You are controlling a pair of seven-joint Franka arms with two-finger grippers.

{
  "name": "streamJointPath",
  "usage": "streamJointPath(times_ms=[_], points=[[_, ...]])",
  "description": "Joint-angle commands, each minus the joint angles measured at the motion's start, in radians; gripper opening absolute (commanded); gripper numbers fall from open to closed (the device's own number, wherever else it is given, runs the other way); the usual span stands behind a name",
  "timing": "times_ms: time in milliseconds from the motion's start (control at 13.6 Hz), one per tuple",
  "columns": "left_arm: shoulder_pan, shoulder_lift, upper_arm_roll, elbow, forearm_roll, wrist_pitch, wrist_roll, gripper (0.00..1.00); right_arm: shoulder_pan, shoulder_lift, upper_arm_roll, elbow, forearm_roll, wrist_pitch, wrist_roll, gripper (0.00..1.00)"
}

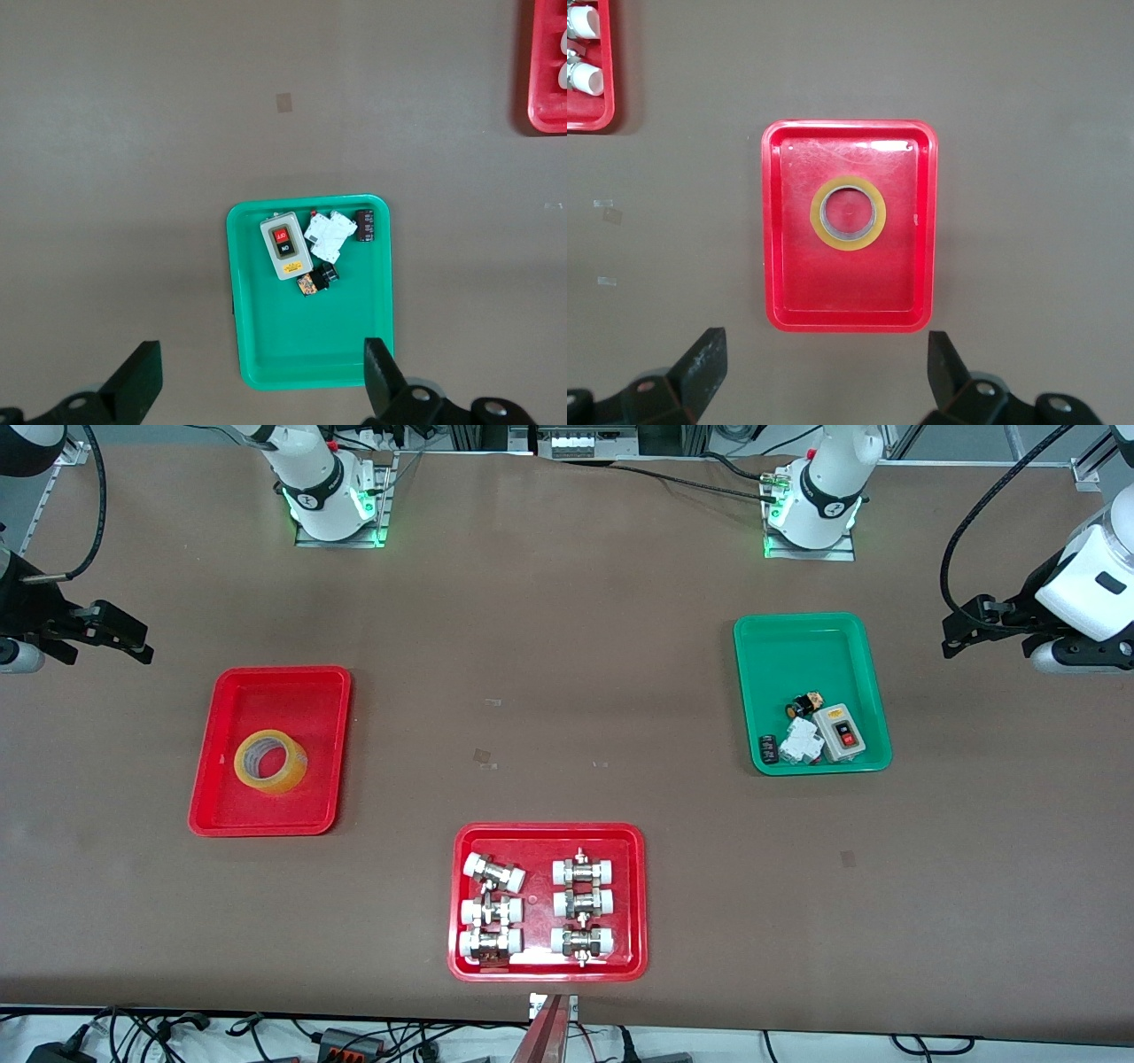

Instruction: Left arm passes tape to right arm into tray

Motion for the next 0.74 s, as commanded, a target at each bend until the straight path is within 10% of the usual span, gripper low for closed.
streamJointPath(times_ms=[0,664], points=[[0.006,0.002,0.001,0.021,-0.011,-0.022,0.020,1.00,-0.020,-0.009,0.019,-0.002,0.006,-0.015,-0.005,1.00],[0.006,0.002,0.001,0.023,-0.011,-0.027,0.020,1.00,-0.017,-0.011,0.022,-0.003,0.004,-0.045,0.032,1.00]])
